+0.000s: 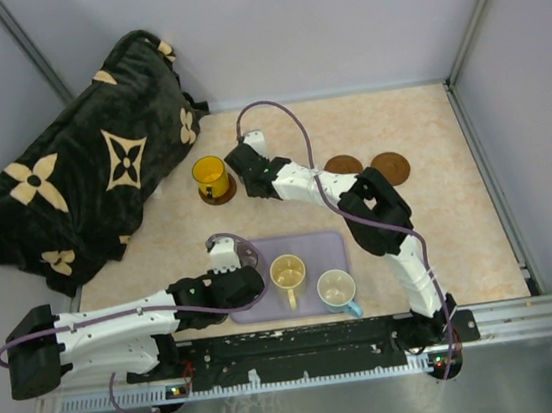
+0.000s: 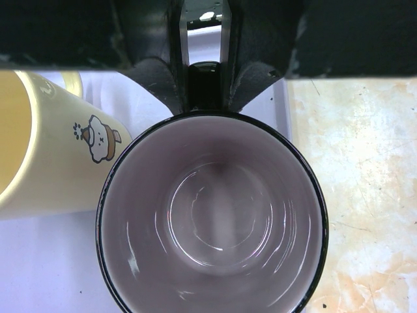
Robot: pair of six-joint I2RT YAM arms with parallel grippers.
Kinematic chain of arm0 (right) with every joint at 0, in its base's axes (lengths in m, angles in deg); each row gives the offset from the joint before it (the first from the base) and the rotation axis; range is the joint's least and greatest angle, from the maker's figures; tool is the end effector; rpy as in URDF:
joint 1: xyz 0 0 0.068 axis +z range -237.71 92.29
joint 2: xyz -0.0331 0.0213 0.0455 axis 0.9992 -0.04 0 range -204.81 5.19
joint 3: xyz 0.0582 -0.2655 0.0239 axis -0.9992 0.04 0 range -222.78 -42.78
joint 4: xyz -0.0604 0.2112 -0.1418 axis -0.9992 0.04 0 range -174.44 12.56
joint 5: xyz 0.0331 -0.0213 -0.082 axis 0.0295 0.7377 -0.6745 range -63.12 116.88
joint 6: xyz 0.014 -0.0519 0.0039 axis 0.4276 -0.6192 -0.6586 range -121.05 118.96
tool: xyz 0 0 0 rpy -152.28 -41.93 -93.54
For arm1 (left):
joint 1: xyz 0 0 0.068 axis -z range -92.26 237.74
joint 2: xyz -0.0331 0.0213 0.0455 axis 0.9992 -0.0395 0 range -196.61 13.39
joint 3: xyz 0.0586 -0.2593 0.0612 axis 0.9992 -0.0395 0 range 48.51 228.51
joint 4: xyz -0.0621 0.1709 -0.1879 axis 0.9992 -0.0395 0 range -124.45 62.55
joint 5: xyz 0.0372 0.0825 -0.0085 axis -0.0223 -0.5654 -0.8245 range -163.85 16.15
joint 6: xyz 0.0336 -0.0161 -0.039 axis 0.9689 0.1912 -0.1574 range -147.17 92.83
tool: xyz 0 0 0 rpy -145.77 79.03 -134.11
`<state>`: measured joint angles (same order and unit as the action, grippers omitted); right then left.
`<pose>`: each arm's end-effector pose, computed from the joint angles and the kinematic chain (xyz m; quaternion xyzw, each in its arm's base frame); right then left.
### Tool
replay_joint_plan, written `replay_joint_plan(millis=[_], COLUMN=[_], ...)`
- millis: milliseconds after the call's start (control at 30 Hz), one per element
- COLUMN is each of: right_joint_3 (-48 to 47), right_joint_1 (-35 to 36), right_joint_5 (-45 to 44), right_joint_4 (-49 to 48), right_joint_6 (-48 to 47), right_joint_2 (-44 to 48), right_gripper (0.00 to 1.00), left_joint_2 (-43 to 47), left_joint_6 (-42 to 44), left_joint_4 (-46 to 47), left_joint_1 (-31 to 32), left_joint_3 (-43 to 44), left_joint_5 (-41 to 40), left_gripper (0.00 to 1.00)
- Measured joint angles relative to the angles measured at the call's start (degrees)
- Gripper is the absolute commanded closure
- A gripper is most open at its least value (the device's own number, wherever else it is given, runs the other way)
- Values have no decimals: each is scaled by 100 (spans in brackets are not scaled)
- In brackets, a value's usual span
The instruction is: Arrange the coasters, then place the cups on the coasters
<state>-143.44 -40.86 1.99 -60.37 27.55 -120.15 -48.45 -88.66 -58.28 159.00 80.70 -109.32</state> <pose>0.3464 0.3476 0.2013 -0.0700 0.9144 0.0509 0.3955 0.0802 -0.1721 0.1875 0.0011 0.9243 -0.1042 0.3671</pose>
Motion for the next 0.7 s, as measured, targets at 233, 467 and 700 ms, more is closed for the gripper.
replay_joint_plan(millis=[233, 467, 700], right_joint_3=[52, 297, 660], right_joint_1=[-11, -11, -11], right_joint_5=[17, -37, -50], right_joint_4=[-96, -466, -748], right_joint_6=[131, 251, 365], right_joint_2=[0, 55, 229], right_gripper=[100, 100, 100], left_joint_2=[-24, -70, -76], left_joint_6=[0, 2, 2], left_joint_4=[11, 46, 46], left_joint_1=[0, 2, 2], left_joint_3=[0, 2, 4], left_joint_5=[-7, -13, -22], left_gripper=[91, 91, 91])
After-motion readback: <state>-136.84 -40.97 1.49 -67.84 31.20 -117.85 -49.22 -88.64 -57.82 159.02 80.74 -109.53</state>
